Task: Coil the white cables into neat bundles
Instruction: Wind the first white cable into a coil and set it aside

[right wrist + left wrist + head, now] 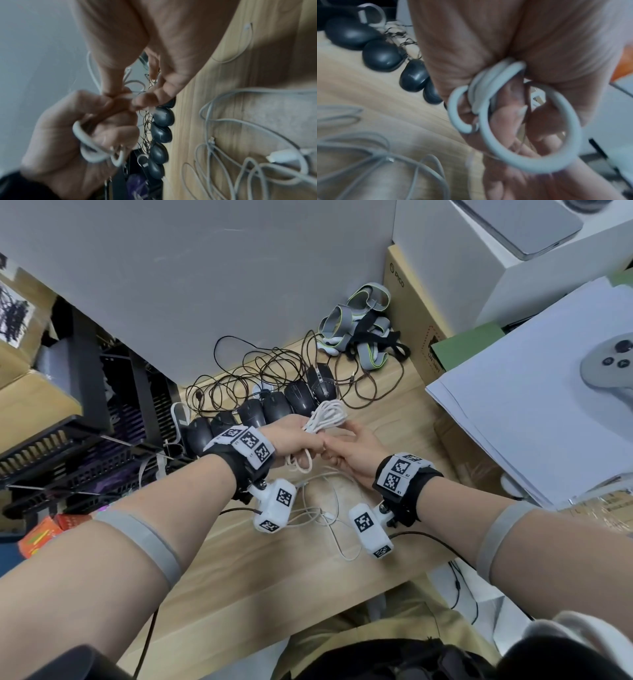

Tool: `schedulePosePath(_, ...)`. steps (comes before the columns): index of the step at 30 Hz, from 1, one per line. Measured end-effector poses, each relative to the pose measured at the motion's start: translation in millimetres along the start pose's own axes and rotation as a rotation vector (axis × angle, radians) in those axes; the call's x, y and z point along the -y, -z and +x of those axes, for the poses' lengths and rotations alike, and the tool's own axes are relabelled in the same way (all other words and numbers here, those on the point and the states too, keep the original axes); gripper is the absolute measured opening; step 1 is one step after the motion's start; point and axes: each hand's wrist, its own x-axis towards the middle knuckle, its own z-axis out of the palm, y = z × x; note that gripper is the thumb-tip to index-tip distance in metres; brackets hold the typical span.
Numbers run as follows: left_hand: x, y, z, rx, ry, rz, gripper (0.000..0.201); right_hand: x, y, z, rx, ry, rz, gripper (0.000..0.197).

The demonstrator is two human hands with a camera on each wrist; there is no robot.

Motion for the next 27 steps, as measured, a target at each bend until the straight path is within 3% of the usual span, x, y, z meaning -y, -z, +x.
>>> schedulePosePath(4, -4, -3, -2, 0.137, 0.07, -0.419, 0.022, 6, 2, -4, 0.253, -0.064, 0.129, 0.038)
schedulePosePath(6, -3, 1, -2, 0.182, 0.112, -0.529, 0.026, 10, 7, -5, 0.284, -0.097, 0.102, 0.049)
schedulePosePath(8, -3, 4, -1, 0.179, 0.135, -0.586, 0.025, 12, 11, -4, 0.28, -0.117, 0.008, 0.049)
schedulePosePath(11, -4, 7, 1, 0.137, 0.143, -0.625, 0.023, 13, 14, -4, 0.271, -0.151, -0.117, 0.018)
schedulePosePath(13, -5, 8, 1, 0.116, 0.159, -0.664, 0.023, 13, 14, -4, 0.271, -0.169, -0.101, 0.011)
schedulePosePath(17, -3, 10, 2, 0.162, 0.177, -0.749, 0.017, 10, 12, -2, 0.26, -0.143, -0.001, 0.042)
schedulePosePath(27, 2, 19, 6, 0.273, 0.203, -0.862, 0.013, 13, 0, -4, 0.265, -0.111, 0.054, 0.031)
